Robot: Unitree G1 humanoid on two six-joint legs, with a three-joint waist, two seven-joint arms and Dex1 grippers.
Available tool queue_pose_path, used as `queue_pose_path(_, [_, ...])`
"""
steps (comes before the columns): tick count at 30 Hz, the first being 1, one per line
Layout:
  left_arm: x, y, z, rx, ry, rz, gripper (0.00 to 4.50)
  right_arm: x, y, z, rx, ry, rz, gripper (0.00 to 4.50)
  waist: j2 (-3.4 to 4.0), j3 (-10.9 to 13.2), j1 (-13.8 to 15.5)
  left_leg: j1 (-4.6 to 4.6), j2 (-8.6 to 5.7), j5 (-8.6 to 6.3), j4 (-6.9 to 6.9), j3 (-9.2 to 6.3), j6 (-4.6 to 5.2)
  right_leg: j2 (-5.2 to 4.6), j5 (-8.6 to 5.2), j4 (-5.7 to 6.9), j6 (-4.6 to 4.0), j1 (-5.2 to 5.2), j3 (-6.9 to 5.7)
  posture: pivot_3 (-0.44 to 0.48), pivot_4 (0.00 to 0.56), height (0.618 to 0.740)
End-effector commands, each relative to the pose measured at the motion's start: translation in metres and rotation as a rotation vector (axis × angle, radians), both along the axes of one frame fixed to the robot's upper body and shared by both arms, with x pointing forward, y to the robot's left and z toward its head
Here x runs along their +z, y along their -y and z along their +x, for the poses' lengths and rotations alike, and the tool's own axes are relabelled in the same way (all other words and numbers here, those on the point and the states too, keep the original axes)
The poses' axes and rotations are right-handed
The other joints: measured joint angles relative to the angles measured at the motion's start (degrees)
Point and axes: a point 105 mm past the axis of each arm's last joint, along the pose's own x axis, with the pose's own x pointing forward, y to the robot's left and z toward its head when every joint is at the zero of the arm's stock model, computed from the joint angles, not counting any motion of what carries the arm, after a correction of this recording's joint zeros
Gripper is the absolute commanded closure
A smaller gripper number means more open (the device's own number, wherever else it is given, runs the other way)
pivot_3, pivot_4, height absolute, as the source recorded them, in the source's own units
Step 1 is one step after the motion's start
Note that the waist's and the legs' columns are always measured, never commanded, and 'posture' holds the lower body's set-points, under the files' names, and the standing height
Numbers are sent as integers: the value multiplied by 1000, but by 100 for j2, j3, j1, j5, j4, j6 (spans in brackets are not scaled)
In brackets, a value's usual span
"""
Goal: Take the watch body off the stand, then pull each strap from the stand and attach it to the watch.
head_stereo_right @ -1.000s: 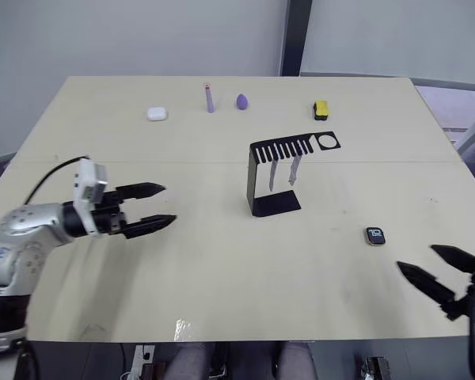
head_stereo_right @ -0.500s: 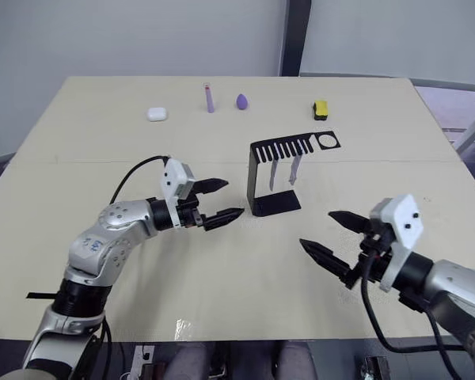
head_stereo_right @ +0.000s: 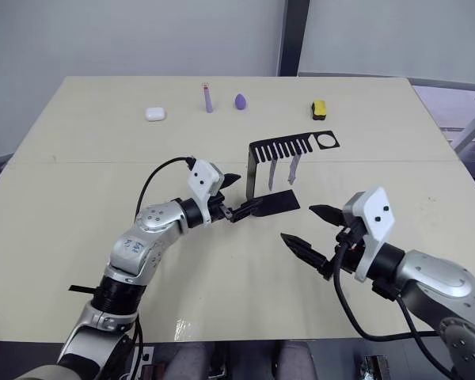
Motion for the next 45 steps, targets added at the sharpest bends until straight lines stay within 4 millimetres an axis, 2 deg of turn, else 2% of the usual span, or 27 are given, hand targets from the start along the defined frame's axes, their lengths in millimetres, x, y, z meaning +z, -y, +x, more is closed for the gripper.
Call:
queue_pose_path(1, [17,0,4,22,75,-20,256,7,-1,1,2,44,2,9,0,0,-1,-1,0,0,0,0,1,0,0,0,0,0,-2,0,150,740])
queue_pose_path(4, [15,2,5,23,84,-18,1289,8,0,3,-6,51,4,0,0,0,9,-1,0,-1,1,0,1,-3,0,0,0,0,-3,0,150,740])
queue_pose_path(7, [15,3,5,23,88,-15,2899,8,0,4,-8,54,4,0,0,0,7,-1,-1,-2,2,0,4,-4,0,0,0,1,-4,0,150,740])
queue_pose_path(26, [24,19,19,4,161,-18,2899,6,-2,2,-6,61,6,0,-1,0,9,-2,-1,-3,3,0,5,-4,0,0,0,1,-9,0,150,740])
queue_pose_path(31, [23,28,16,-24,188,-12,4408,5,-2,1,-9,61,5,0,-1,0,7,-2,0,-3,3,0,5,-4,0,-2,0,1,-9,0,150,740])
queue_pose_path(45, [28,29,21,64,216,-45,4408,3,-2,3,-76,97,-23,0,-3,1,6,-3,0,-4,4,0,7,-6,1,-8,1,2,-10,0,150,740])
